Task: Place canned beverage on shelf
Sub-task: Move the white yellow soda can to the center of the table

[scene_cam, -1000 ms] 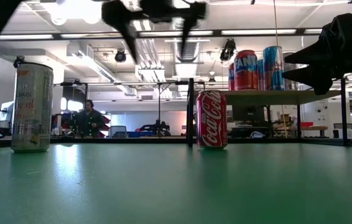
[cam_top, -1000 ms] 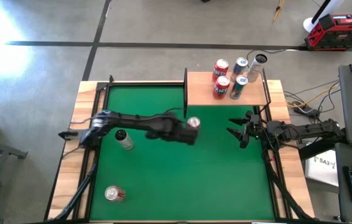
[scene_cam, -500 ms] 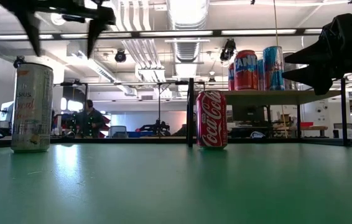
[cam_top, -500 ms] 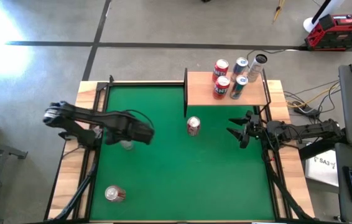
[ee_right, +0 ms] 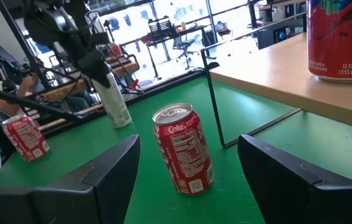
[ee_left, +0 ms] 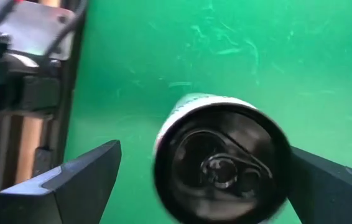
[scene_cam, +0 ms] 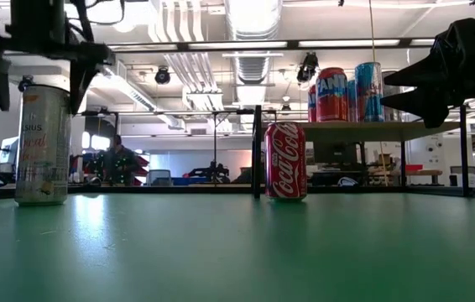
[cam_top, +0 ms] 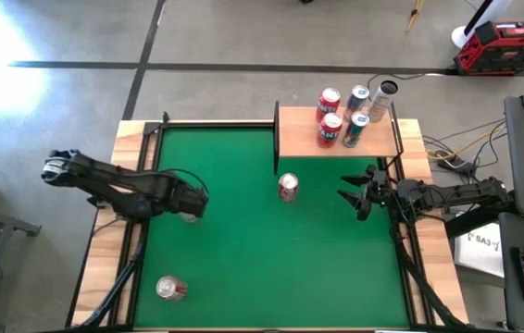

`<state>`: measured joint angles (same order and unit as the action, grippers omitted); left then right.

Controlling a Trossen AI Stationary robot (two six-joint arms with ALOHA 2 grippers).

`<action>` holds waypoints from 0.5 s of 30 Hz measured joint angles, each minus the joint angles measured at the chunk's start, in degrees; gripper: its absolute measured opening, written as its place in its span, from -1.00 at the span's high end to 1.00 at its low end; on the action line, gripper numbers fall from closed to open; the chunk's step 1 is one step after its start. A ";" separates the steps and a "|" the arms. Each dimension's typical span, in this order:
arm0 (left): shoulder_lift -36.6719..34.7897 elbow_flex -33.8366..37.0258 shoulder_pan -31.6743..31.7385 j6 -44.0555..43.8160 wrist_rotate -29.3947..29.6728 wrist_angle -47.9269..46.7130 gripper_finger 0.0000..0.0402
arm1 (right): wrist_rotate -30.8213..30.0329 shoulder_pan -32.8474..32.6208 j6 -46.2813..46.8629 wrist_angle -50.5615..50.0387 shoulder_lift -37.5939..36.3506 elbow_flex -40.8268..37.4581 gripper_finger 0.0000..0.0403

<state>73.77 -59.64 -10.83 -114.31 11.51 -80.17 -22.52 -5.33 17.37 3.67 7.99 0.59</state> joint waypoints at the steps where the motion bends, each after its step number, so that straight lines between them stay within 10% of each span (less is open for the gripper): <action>1: 0.12 0.94 0.00 0.95 0.00 1.24 -0.96 | 0.00 -0.01 -0.01 0.01 0.00 -0.01 -0.30; 15: 4.23 2.32 0.21 7.42 5.05 5.35 -0.15 | 0.00 -0.01 -0.01 0.01 0.02 -0.01 -0.30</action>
<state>77.99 -57.32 -10.62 -106.90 16.56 -74.82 -22.52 -5.34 17.37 3.68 8.01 0.58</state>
